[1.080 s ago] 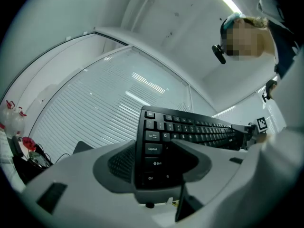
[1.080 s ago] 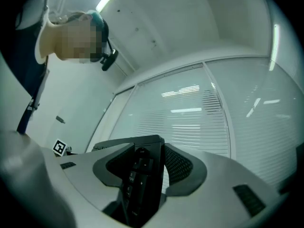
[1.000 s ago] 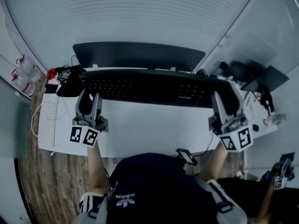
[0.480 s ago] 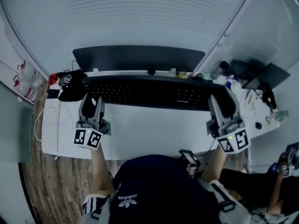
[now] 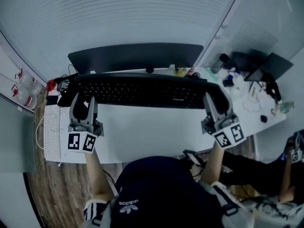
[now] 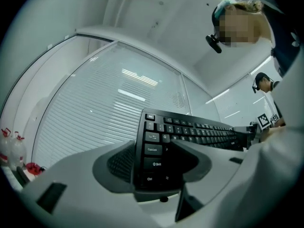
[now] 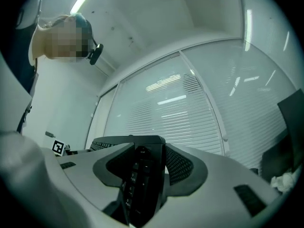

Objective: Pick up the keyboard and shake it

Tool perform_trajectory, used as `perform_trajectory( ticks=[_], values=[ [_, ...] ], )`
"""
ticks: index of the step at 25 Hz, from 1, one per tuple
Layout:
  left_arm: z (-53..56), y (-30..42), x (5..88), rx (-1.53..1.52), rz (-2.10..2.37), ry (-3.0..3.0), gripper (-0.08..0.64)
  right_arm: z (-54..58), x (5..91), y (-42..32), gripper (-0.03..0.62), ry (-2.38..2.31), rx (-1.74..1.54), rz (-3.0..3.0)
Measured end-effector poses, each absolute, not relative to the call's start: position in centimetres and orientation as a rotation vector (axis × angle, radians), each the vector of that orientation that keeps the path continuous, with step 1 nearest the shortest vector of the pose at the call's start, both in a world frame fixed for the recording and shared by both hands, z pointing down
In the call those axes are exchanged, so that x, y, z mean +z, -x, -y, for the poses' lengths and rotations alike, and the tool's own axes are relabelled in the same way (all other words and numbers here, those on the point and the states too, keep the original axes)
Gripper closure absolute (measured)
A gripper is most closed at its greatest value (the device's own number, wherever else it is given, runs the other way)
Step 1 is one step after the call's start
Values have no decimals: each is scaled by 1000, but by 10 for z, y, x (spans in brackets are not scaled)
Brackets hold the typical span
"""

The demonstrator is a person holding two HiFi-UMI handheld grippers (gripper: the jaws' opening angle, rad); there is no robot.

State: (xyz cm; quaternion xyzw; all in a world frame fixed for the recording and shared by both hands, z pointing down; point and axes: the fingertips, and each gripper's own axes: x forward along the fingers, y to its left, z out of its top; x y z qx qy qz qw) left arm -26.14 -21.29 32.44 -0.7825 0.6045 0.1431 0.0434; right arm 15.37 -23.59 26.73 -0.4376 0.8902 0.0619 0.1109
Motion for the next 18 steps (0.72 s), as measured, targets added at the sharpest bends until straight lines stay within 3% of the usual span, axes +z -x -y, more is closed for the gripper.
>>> perform_trajectory(
  ticks=[18],
  values=[
    [197, 256, 250, 150, -1701, 2243, 336, 232, 314, -159, 403, 1214, -31, -2490]
  ],
)
